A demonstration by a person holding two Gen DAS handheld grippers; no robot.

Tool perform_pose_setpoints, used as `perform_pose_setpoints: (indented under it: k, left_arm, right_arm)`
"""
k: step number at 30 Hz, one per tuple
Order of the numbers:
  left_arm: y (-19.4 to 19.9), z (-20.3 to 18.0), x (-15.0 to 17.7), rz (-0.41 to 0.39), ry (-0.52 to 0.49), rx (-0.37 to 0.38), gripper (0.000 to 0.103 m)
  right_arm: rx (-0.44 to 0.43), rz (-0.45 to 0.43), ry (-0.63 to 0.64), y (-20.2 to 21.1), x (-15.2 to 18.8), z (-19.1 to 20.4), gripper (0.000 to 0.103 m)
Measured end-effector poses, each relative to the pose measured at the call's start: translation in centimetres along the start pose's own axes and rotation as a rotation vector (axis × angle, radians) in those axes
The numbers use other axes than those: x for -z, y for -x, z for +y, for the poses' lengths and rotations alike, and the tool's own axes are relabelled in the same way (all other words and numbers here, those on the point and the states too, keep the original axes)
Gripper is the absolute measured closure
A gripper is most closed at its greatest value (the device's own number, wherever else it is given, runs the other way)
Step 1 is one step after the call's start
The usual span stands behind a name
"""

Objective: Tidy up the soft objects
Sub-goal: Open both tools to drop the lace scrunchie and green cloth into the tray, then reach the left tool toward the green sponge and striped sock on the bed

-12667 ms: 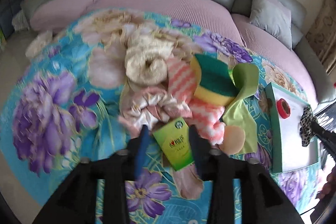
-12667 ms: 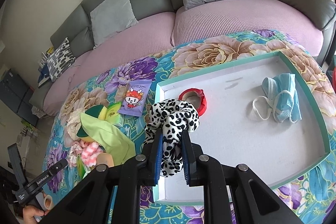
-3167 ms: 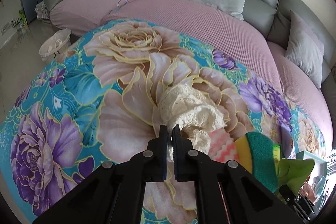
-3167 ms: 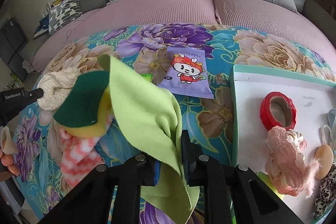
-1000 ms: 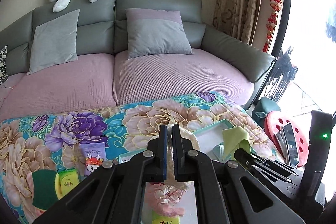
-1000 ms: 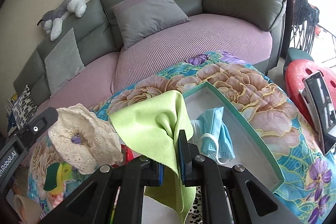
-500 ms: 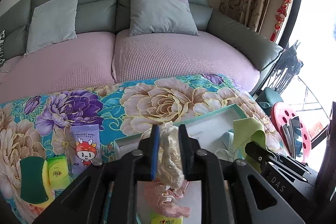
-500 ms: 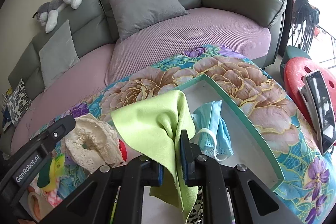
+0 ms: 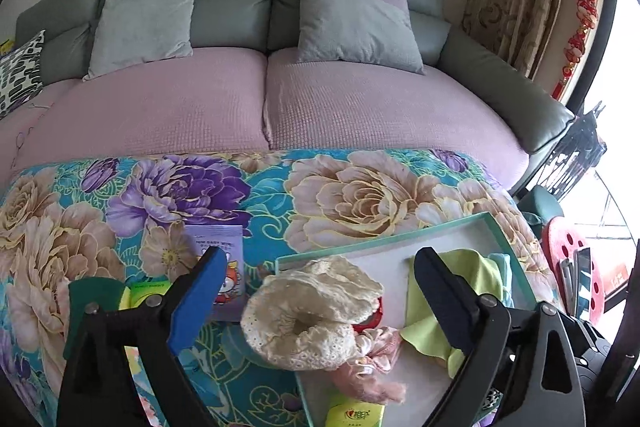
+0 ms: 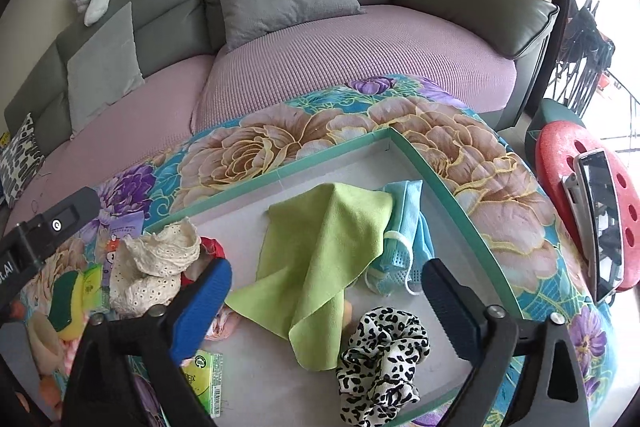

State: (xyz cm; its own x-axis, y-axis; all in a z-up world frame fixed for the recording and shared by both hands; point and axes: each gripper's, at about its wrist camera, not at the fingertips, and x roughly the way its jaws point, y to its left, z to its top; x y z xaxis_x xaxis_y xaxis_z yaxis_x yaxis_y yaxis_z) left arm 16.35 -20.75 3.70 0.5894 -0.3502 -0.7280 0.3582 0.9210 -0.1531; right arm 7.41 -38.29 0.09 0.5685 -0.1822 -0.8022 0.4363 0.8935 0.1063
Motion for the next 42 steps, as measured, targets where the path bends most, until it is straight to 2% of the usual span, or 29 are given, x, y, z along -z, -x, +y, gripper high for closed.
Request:
perform_pose_setpoints:
  k: [5, 9, 21, 32, 42]
  left_arm:
    - [-0.5, 2.8, 0.2, 0.0, 0.059, -0.114, 0.007]
    - [-1.0, 5.8, 0.6, 0.029, 0.119, -0.207, 0.007]
    - [1.0, 13.4, 2.0, 0.049, 0.278, -0.315, 0.007]
    - [6.4, 18.5, 3.3, -0.003, 0.328, -0.458, 0.007]
    - [9.8, 20.5, 4.4, -0.048, 0.356, -0.481, 0.007]
  right_arm:
    - [0.014, 0.008, -0.007, -0.1, 0.2, -0.1, 0.0]
    - [0.022, 0.017, -0.01, -0.2, 0.1, -0.1, 0.0]
    - [0.019, 0.012, 0.047, 0.8, 0.4, 2.5, 0.0]
    - [-0.09, 0.007, 0.2, 1.7, 1.8, 9.7, 0.0]
    - [-0.112, 0.014, 0.296, 1.9, 3.2, 13.5, 0.0]
